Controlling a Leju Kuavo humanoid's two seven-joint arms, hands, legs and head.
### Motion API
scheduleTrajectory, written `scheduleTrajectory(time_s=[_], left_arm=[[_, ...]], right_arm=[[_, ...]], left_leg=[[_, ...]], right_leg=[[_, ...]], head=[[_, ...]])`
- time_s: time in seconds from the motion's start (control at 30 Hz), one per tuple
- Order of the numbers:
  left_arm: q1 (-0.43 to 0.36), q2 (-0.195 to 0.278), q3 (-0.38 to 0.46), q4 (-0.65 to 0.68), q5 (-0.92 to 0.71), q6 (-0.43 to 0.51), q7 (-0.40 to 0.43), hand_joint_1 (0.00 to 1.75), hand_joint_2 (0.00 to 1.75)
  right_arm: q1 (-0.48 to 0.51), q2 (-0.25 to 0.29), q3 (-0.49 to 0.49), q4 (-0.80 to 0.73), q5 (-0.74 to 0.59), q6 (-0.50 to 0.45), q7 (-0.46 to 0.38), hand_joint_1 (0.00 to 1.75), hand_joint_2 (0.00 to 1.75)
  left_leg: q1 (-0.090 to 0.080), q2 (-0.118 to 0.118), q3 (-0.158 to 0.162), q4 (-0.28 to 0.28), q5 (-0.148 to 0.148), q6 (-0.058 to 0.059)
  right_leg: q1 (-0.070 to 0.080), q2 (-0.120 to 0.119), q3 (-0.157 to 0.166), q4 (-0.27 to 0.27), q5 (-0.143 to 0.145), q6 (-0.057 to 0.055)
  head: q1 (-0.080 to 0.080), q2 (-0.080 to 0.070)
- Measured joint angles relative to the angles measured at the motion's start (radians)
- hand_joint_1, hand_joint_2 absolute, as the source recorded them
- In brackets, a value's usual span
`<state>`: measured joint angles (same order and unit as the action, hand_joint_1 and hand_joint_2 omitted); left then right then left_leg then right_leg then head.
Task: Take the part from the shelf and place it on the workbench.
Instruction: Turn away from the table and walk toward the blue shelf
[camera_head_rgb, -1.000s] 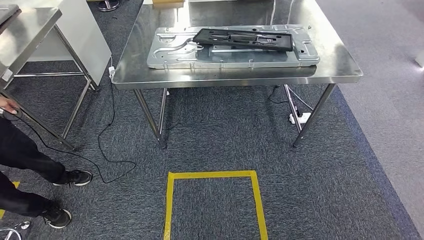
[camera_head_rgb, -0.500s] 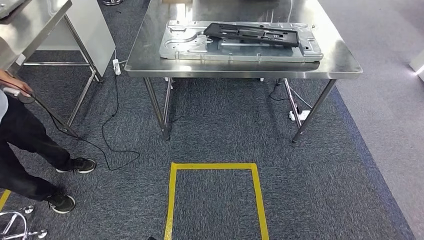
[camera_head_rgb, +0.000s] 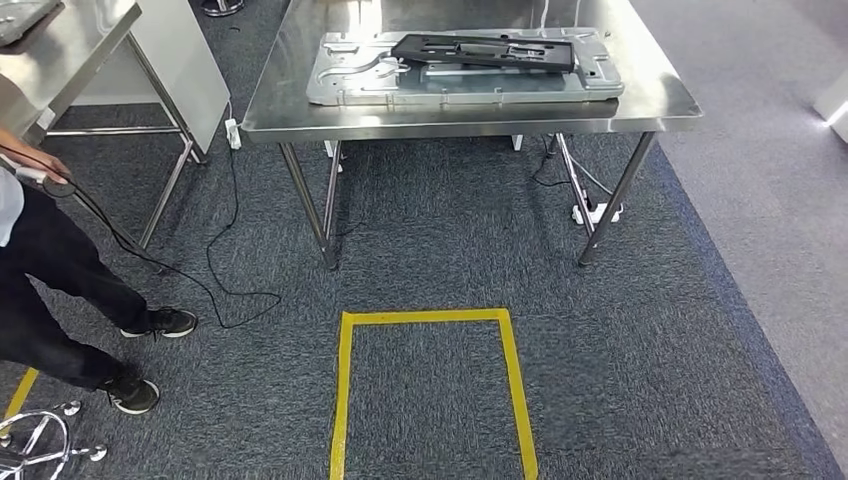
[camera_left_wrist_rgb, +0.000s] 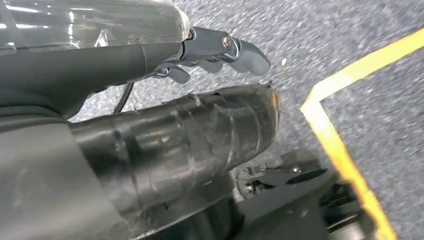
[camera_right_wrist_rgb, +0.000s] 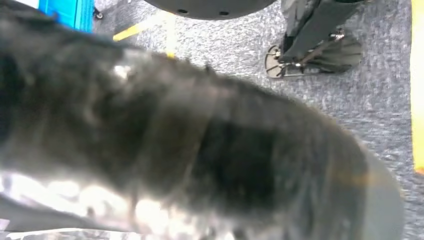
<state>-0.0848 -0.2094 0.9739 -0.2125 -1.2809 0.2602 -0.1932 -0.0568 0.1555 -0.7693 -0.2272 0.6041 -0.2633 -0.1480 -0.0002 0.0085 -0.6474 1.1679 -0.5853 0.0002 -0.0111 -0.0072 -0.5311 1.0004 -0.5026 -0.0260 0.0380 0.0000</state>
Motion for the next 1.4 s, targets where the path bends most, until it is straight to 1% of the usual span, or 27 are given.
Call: scheduleTrajectory(time_s=[0.03, 0.07, 0.1, 0.13, 0.2, 0.23, 0.3, 0.37, 0.4, 0.47, 0.53, 0.57, 0.6, 0.63, 0.7, 0.77, 0.8, 0.9, 0.93, 1.0, 1.07, 1.1, 1.13, 1.17, 1.27, 1.3, 1.4], left_arm=[[0.001, 0.000, 0.000, 0.000, 0.000, 0.000, 0.000, 0.00, 0.00], [0.001, 0.000, 0.000, 0.000, 0.000, 0.000, 0.000, 0.00, 0.00], [0.001, 0.000, 0.000, 0.000, 0.000, 0.000, 0.000, 0.00, 0.00], [0.001, 0.000, 0.000, 0.000, 0.000, 0.000, 0.000, 0.00, 0.00], [0.000, 0.000, 0.001, 0.000, 0.001, 0.000, 0.000, 0.00, 0.00], [-0.002, 0.000, 0.001, 0.000, 0.001, 0.000, -0.001, 0.00, 0.00], [-0.005, 0.001, 0.001, 0.000, 0.002, 0.000, -0.003, 0.00, 0.00], [-0.005, 0.001, 0.001, 0.000, 0.003, 0.000, -0.005, 0.00, 0.00], [-0.004, 0.001, 0.001, 0.000, 0.005, 0.000, -0.005, 0.00, 0.00], [-0.003, 0.000, 0.002, 0.000, 0.008, 0.000, -0.006, 0.00, 0.00], [-0.002, 0.000, 0.002, 0.000, 0.009, 0.000, -0.006, 0.00, 0.00], [-0.002, 0.000, 0.002, 0.000, 0.009, 0.000, -0.006, 0.00, 0.00], [-0.001, 0.000, 0.002, 0.000, 0.009, 0.000, -0.005, 0.00, 0.00], [-0.001, 0.000, 0.002, 0.000, 0.009, 0.000, -0.005, 0.00, 0.00], [-0.002, 0.000, 0.002, 0.000, 0.010, 0.000, -0.007, 0.00, 0.00], [-0.002, 0.000, 0.002, 0.000, 0.010, 0.000, -0.011, 0.00, 0.00], [-0.002, 0.000, 0.002, 0.000, 0.010, 0.001, -0.013, 0.00, 0.00], [-0.002, 0.000, 0.002, 0.000, 0.010, 0.002, -0.015, 0.00, 0.00], [-0.001, 0.000, 0.002, 0.000, 0.010, 0.003, -0.015, 0.00, 0.00], [0.001, 0.000, 0.002, 0.000, 0.011, 0.003, -0.016, 0.00, 0.00], [0.002, 0.000, 0.002, 0.000, 0.010, 0.003, -0.016, 0.00, 0.00], [0.003, 0.000, 0.002, 0.000, 0.010, 0.003, -0.016, 0.00, 0.00], [0.004, 0.000, 0.002, 0.000, 0.010, 0.003, -0.016, 0.00, 0.00], [0.004, 0.000, 0.002, 0.000, 0.010, 0.003, -0.016, 0.00, 0.00], [0.005, 0.000, 0.003, 0.000, 0.009, 0.004, -0.016, 0.00, 0.00], [0.005, 0.000, 0.003, 0.000, 0.009, 0.004, -0.016, 0.00, 0.00], [0.005, 0.000, 0.003, 0.000, 0.009, 0.004, -0.014, 0.00, 0.00]], right_arm=[[0.000, 0.000, -0.002, 0.000, 0.000, 0.000, -0.004, 0.00, 0.00], [0.001, 0.000, -0.003, 0.000, 0.001, 0.001, -0.008, 0.00, 0.00], [0.001, 0.000, -0.004, 0.000, 0.003, 0.003, -0.013, 0.00, 0.00], [0.001, 0.000, -0.005, 0.000, 0.006, 0.004, -0.017, 0.00, 0.00], [0.001, 0.000, -0.006, 0.000, 0.014, 0.007, -0.024, 0.00, 0.00], [0.001, 0.000, -0.006, 0.000, 0.019, 0.009, -0.026, 0.00, 0.00], [0.000, 0.001, -0.005, 0.000, 0.031, 0.013, -0.029, 0.00, 0.00], [0.001, 0.001, -0.004, 0.000, 0.040, 0.015, -0.031, 0.00, 0.00], [0.001, 0.001, -0.004, 0.000, 0.043, 0.015, -0.032, 0.00, 0.00], [0.001, 0.001, -0.003, 0.000, 0.046, 0.012, -0.033, 0.00, 0.00], [0.003, 0.001, -0.003, 0.000, 0.050, 0.005, -0.033, 0.00, 0.00], [0.004, 0.000, -0.003, 0.000, 0.053, 0.001, -0.033, 0.00, 0.00], [0.005, 0.000, -0.003, 0.000, 0.056, -0.003, -0.033, 0.00, 0.00], [0.005, 0.000, -0.003, 0.000, 0.057, -0.005, -0.033, 0.00, 0.00], [0.004, 0.000, -0.001, 0.000, 0.060, -0.006, -0.034, 0.00, 0.00], [0.003, 0.000, 0.000, 0.000, 0.060, -0.004, -0.035, 0.00, 0.00], [0.003, 0.000, 0.001, 0.000, 0.060, -0.002, -0.036, 0.00, 0.00], [0.003, 0.000, 0.000, 0.000, 0.059, 0.011, -0.038, 0.00, 0.00], [0.003, 0.000, 0.000, 0.000, 0.058, 0.015, -0.038, 0.00, 0.00], [0.003, 0.000, 0.000, 0.000, 0.056, 0.021, -0.037, 0.00, 0.00], [0.004, 0.000, 0.000, 0.000, 0.057, 0.023, -0.035, 0.00, 0.00], [0.005, 0.000, 0.000, 0.001, 0.058, 0.024, -0.033, 0.00, 0.00], [0.006, 0.000, 0.000, 0.001, 0.059, 0.024, -0.032, 0.00, 0.00], [0.007, 0.000, 0.000, 0.002, 0.060, 0.025, -0.031, 0.00, 0.00], [0.005, 0.001, 0.000, 0.002, 0.060, 0.025, -0.030, 0.00, 0.00], [0.005, 0.001, 0.000, 0.002, 0.061, 0.025, -0.030, 0.00, 0.00], [0.004, 0.001, 0.000, 0.003, 0.062, 0.027, -0.028, 0.00, 0.00]], left_leg=[[0.002, 0.000, -0.013, 0.061, -0.036, -0.003], [0.003, 0.000, -0.017, 0.106, -0.050, -0.004], [0.003, 0.000, -0.006, 0.121, -0.042, -0.004], [0.003, 0.000, 0.023, 0.099, -0.016, -0.003], [0.001, 0.000, 0.123, -0.033, 0.034, 0.006], [-0.001, -0.001, 0.174, -0.110, 0.041, 0.012], [-0.006, -0.001, 0.224, -0.201, 0.032, 0.021], [-0.006, 0.000, 0.218, -0.216, 0.040, 0.032], [-0.004, 0.002, 0.212, -0.220, 0.050, 0.040], [0.001, 0.006, 0.195, -0.226, 0.072, 0.057], [-0.003, 0.007, 0.168, -0.220, 0.088, 0.064], [-0.004, 0.007, 0.154, -0.215, 0.095, 0.063], [-0.004, 0.008, 0.138, -0.207, 0.102, 0.062], [-0.004, 0.008, 0.124, -0.198, 0.107, 0.059], [-0.003, 0.009, 0.098, -0.178, 0.112, 0.054], [-0.006, 0.008, 0.079, -0.158, 0.114, 0.046], [-0.007, 0.008, 0.074, -0.151, 0.116, 0.040], [-0.005, 0.005, 0.064, -0.141, 0.117, 0.020], [-0.003, 0.004, 0.055, -0.122, 0.099, 0.013], [0.002, 0.001, 0.016, -0.026, 0.029, 0.002], [0.005, 0.000, -0.027, 0.098, -0.033, -0.006], [0.006, 0.000, -0.032, 0.126, -0.039, -0.007], [0.007, 0.000, -0.017, 0.115, -0.024, -0.006], [0.007, -0.001, 0.017, 0.065, 0.006, -0.004], [0.004, -0.021, 0.135, -0.134, 0.073, 0.011], [0.002, -0.027, 0.151, -0.165, 0.075, 0.015], [0.003, -0.022, 0.152, -0.187, 0.079, 0.028]], right_leg=[[0.001, 0.000, -0.013, 0.001, 0.009, 0.000], [0.002, -0.001, -0.026, 0.002, 0.019, 0.000], [0.003, -0.001, -0.039, 0.004, 0.028, 0.001], [0.003, -0.001, -0.050, 0.006, 0.036, 0.003], [0.004, 0.000, -0.066, 0.012, 0.049, 0.007], [0.005, 0.000, -0.071, 0.014, 0.056, 0.011], [0.005, -0.002, -0.080, 0.016, 0.071, 0.022], [0.005, -0.003, -0.085, 0.014, 0.084, 0.035], [0.005, -0.002, -0.089, 0.021, 0.075, 0.040], [0.004, 0.001, -0.110, 0.078, 0.008, 0.047], [0.001, 0.004, -0.143, 0.203, -0.086, 0.053], [-0.001, 0.004, -0.152, 0.256, -0.106, 0.056], [-0.003, 0.004, -0.150, 0.289, -0.108, 0.059], [-0.005, 0.004, -0.128, 0.279, -0.086, 0.061], [-0.010, 0.004, -0.040, 0.165, -0.041, 0.062], [-0.008, 0.005, 0.036, 0.046, -0.040, 0.057], [-0.006, 0.005, 0.049, 0.019, -0.048, 0.051], [-0.005, 0.004, 0.041, 0.007, -0.040, 0.026], [-0.007, 0.003, 0.036, 0.004, -0.033, 0.017], [-0.007, 0.001, 0.023, 0.002, -0.022, 0.005], [-0.005, 0.001, 0.010, 0.004, -0.013, 0.003], [-0.004, 0.003, 0.005, 0.005, -0.010, 0.004], [-0.003, 0.005, 0.001, 0.006, -0.007, 0.005], [-0.003, 0.007, 0.000, 0.006, -0.005, 0.007], [-0.002, 0.016, -0.003, 0.007, 0.000, 0.015], [-0.002, 0.019, -0.005, 0.007, 0.003, 0.020], [0.000, 0.025, -0.011, 0.009, 0.007, 0.038]], head=[[0.000, 0.000], [0.000, 0.000], [0.000, 0.000], [0.000, 0.000], [0.000, 0.000], [0.000, 0.000], [0.000, 0.000], [0.000, 0.000], [0.000, 0.000], [0.001, 0.000], [0.002, 0.000], [0.002, 0.000], [0.002, 0.000], [0.002, 0.000], [0.002, 0.000], [0.001, 0.000], [0.001, 0.000], [0.000, 0.000], [0.000, 0.000], [0.000, 0.000], [0.000, 0.000], [0.000, 0.000], [0.000, 0.000], [0.000, 0.000], [0.000, 0.000], [0.000, 0.000], [0.000, 0.000]])
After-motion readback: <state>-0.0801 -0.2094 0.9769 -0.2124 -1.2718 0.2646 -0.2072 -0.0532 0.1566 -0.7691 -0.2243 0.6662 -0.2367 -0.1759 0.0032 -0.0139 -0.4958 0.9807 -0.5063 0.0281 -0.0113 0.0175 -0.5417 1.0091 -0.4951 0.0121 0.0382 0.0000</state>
